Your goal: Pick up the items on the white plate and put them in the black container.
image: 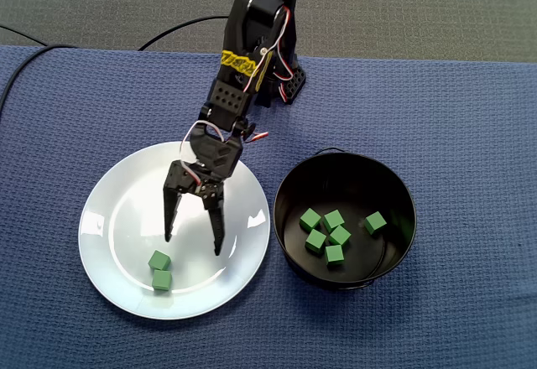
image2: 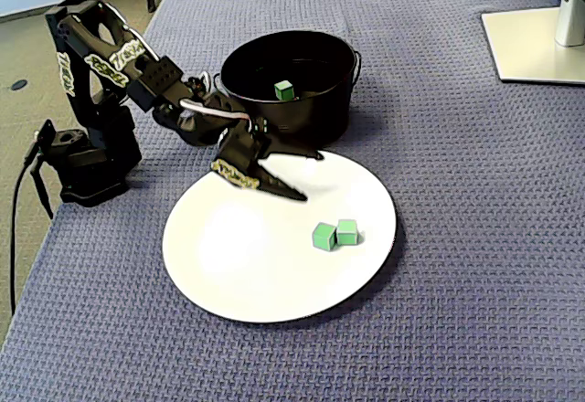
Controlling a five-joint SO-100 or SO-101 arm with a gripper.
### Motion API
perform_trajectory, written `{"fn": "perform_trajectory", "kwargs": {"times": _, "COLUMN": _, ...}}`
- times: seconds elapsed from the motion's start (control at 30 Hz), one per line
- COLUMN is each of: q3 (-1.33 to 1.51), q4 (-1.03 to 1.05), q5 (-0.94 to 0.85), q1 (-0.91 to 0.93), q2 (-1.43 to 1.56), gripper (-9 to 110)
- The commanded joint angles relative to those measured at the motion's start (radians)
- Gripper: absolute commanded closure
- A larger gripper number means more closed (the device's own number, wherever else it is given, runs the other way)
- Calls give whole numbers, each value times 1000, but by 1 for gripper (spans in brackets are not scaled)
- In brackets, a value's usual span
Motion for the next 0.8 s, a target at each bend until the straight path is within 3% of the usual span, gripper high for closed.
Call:
{"fn": "perform_trajectory", "kwargs": {"times": 0.0, "q3": -89, "q4": -25, "q5": -11, "q1": 35, "q2": -61, "gripper": 67}}
{"fn": "perform_trajectory", "kwargs": {"times": 0.27, "q3": -210, "q4": 58, "q5": -15, "q1": 87, "q2": -163, "gripper": 67}}
{"fn": "perform_trajectory", "kwargs": {"times": 0.77, "q3": -279, "q4": -8, "q5": -3, "q1": 100, "q2": -287, "gripper": 68}}
